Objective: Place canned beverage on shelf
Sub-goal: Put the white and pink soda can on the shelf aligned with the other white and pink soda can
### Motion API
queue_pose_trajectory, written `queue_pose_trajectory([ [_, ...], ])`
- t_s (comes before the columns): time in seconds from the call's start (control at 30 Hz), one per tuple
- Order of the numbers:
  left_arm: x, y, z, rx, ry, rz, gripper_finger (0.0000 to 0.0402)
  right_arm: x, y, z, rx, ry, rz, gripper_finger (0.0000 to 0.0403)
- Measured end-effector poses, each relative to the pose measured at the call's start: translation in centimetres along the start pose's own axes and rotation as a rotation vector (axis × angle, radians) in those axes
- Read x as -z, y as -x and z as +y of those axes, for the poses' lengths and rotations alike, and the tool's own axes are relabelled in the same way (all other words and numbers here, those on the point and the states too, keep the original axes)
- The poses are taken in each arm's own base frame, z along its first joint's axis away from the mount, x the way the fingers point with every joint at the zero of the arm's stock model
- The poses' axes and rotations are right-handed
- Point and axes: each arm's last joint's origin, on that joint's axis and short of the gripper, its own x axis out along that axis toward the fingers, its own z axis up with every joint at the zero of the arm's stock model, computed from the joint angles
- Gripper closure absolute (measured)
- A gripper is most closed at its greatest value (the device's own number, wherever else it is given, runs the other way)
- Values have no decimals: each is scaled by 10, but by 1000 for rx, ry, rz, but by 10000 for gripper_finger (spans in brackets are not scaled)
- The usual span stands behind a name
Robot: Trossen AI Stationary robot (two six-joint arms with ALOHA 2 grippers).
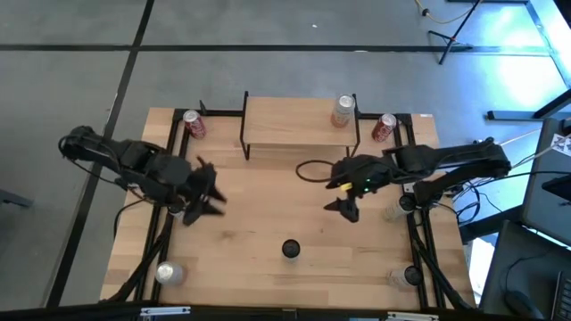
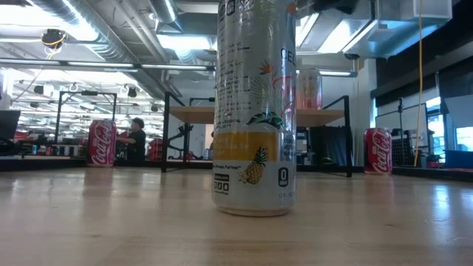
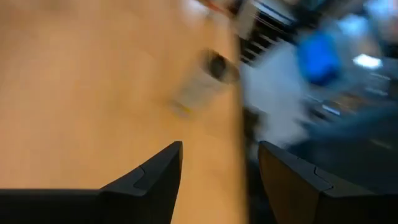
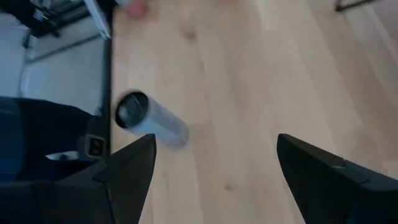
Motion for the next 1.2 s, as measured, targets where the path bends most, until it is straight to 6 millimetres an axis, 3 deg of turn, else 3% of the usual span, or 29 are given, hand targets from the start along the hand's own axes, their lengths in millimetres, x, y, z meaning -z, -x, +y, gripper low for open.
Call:
queue_pose_trajectory([
  [0.2, 26, -9, -19, 117, 22, 270, 198, -13, -27, 6, -92, -61, -41, 81],
  [0.47, 60, -13, -43, 212, 85, 596, 198, -36, -44, 14, -70, -124, -125, 81],
  [0.57, 65, -12, -47, 170, 27, 535, 198, -42, -47, 17, -76, -108, -144, 81],
  [0.7, 61, -14, -49, 63, -62, 308, 198, -41, -49, 16, -52, -50, -126, 81],
  [0.97, 39, -20, -41, -22, -130, 80, 196, -27, -49, 10, 9, 39, 16, 81],
  [1.2, 24, -22, -21, -147, -132, 40, 138, -21, -48, 2, 47, 91, 97, 81],
])
